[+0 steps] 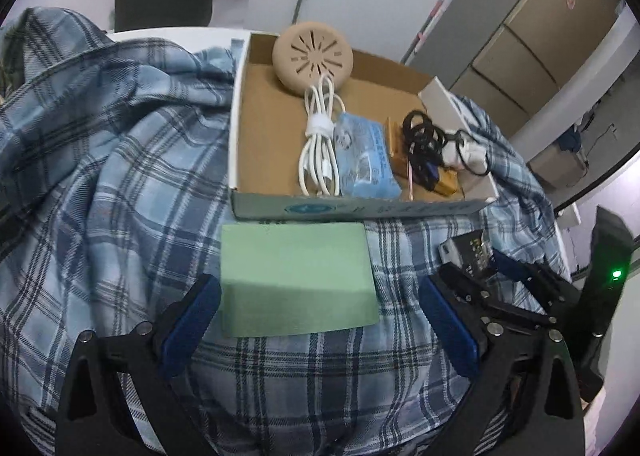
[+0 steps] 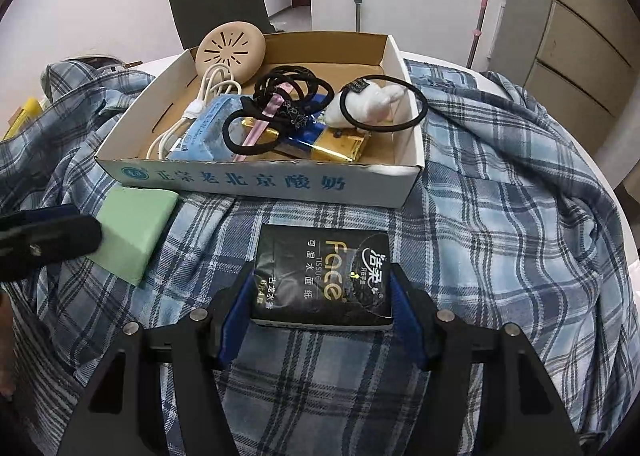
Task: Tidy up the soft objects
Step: 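Grasp the green sponge with the left tool while the right tool holds the black pack, then carry both items over the box and open the right tool to drop the black pack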
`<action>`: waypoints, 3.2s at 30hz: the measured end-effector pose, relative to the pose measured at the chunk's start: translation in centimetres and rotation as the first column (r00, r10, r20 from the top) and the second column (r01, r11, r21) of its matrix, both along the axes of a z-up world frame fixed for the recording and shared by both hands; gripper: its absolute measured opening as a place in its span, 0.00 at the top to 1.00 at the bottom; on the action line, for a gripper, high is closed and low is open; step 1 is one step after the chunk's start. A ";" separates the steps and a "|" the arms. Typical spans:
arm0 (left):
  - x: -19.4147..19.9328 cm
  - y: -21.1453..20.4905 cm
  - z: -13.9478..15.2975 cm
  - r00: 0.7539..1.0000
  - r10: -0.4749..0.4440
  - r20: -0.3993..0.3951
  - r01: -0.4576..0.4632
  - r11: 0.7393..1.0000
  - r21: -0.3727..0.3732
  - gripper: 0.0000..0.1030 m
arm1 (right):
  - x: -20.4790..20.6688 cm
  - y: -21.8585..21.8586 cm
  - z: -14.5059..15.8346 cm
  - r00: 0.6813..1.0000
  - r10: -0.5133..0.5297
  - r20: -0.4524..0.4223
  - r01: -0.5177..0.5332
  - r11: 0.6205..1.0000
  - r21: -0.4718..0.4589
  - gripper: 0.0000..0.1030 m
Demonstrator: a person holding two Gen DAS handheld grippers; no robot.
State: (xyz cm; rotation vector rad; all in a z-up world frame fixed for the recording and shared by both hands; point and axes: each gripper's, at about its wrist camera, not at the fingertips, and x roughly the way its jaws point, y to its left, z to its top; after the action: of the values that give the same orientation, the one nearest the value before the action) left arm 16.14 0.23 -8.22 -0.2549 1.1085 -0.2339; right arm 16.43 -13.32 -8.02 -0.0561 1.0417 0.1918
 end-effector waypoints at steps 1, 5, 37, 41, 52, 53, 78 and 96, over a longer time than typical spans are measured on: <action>0.2 -0.2 -0.1 1.000 -0.008 0.001 0.008 1.000 -0.002 0.02 | 0.0 0.0 0.0 1.000 0.002 0.000 -0.002 1.000 0.002 0.40; 0.9 -0.9 -0.5 1.000 0.005 -0.003 -0.005 0.998 0.067 0.02 | -0.1 0.1 -0.1 1.000 0.003 -0.003 -0.003 1.000 0.009 0.40; 2.1 -3.4 -2.7 0.999 -0.039 0.005 0.036 0.969 0.246 0.02 | -0.4 0.2 -0.2 1.000 0.013 0.005 -0.013 1.000 0.001 0.40; 2.0 -3.4 -2.8 0.999 -0.036 0.003 0.034 0.968 0.250 0.02 | -0.4 0.3 -0.2 1.000 0.018 0.007 -0.018 1.000 -0.003 0.40; 1.9 -3.5 -2.8 0.999 -0.037 0.035 0.027 0.968 0.250 0.03 | -0.5 0.2 -0.2 1.000 0.020 0.009 -0.020 1.000 -0.001 0.40; 1.8 -3.2 -2.7 0.999 -0.031 0.045 0.020 0.971 0.239 0.03 | -0.5 0.2 -0.2 1.000 0.020 0.009 -0.020 1.000 -0.001 0.40; -4.5 -2.3 12.2 0.846 -0.032 0.532 -0.077 0.980 0.181 0.04 | -5.4 0.0 10.6 0.910 0.078 0.408 -0.102 0.994 0.039 0.40; 4.4 -2.4 17.5 0.755 0.029 0.655 -0.143 0.982 0.122 0.04 | 4.7 1.8 14.8 0.911 -0.006 0.411 -0.015 0.999 0.047 0.40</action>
State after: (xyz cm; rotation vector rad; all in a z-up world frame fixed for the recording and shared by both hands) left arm 20.51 -2.21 9.32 -0.0591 0.4076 -0.1274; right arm 21.14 -11.52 6.76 -0.0518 0.6142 0.1994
